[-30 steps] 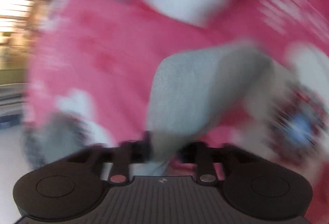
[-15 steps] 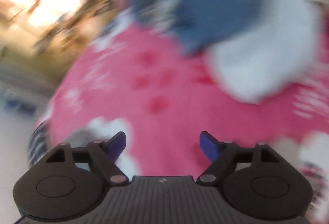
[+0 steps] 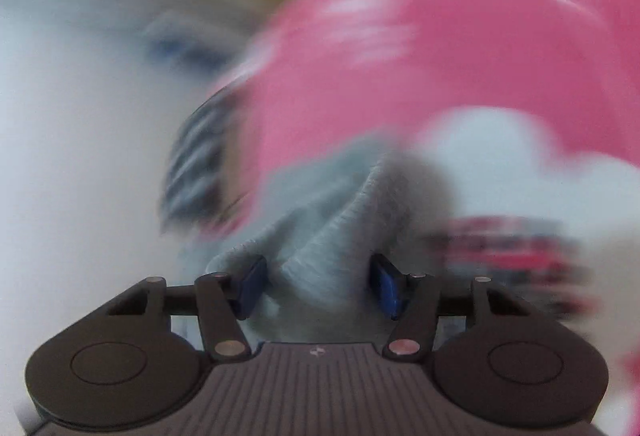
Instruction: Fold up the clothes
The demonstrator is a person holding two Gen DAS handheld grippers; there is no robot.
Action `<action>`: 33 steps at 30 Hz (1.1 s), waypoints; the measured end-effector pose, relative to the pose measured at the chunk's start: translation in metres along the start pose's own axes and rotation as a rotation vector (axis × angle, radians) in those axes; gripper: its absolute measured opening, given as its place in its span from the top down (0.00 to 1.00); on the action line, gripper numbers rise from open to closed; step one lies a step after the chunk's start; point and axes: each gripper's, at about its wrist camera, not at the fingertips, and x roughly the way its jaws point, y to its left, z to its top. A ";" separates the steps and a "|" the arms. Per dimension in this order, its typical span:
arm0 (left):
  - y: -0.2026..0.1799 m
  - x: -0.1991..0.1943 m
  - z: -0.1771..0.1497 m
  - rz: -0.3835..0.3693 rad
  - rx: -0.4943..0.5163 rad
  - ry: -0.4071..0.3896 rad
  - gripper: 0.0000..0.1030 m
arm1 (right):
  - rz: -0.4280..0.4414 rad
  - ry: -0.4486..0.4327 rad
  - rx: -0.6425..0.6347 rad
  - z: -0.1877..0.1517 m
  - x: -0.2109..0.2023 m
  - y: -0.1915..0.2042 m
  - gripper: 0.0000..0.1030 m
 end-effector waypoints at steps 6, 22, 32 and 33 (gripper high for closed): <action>0.034 0.002 0.000 0.047 -0.086 0.061 0.24 | 0.141 0.182 -0.270 -0.045 0.090 0.085 0.38; 0.021 0.029 -0.004 -0.006 -0.018 0.062 0.23 | 0.214 -0.145 0.425 0.043 -0.038 -0.102 0.05; 0.024 0.055 -0.018 0.156 0.125 0.074 0.23 | 0.009 0.132 0.289 0.080 0.087 -0.051 0.84; 0.026 0.058 -0.019 0.157 0.119 0.084 0.23 | 0.025 0.072 0.268 0.084 0.072 -0.044 0.86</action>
